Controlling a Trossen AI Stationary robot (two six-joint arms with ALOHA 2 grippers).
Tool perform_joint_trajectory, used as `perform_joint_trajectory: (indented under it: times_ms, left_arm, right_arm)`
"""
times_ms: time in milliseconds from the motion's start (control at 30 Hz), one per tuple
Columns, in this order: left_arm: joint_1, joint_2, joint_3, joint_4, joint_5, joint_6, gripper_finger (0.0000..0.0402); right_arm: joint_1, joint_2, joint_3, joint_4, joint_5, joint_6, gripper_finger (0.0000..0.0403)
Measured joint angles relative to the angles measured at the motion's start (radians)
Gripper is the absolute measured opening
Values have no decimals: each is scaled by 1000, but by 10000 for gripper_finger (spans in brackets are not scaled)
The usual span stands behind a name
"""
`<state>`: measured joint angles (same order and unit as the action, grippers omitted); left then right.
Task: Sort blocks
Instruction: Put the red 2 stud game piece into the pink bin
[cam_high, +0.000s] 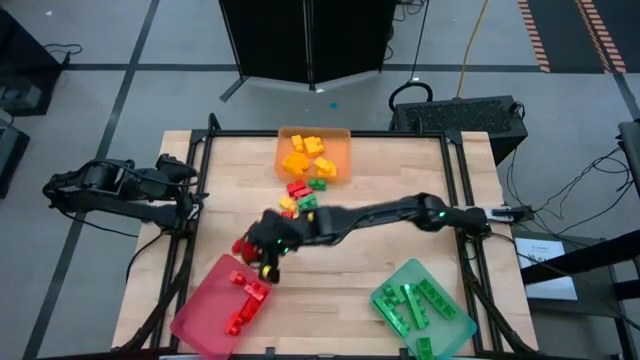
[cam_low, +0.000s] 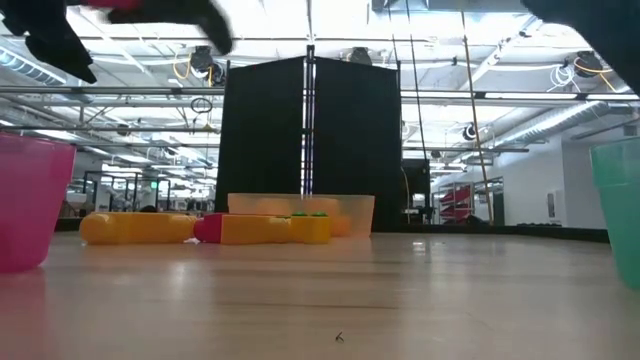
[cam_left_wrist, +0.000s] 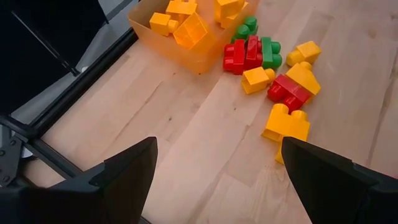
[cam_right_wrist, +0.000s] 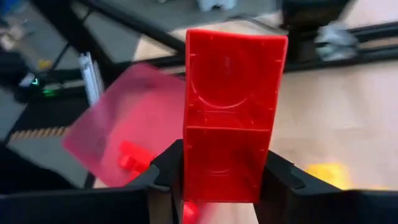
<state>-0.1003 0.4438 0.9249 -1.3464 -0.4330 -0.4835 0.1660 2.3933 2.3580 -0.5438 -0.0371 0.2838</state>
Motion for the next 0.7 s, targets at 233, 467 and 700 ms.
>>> perform_joint_trajectory:
  times_ms: [233,467,700]
  left_arm:
    - [0,0,0,-2,12,27,345]
    - [0,0,0,-2,12,27,345]
    - [0,0,0,-2,12,26,345]
  right_arm:
    - [13,69,-79,139,-89,99,116]
    - [47,124,-82,157,-157,79,116]
    - [72,128,-79,156,-153,3,116]
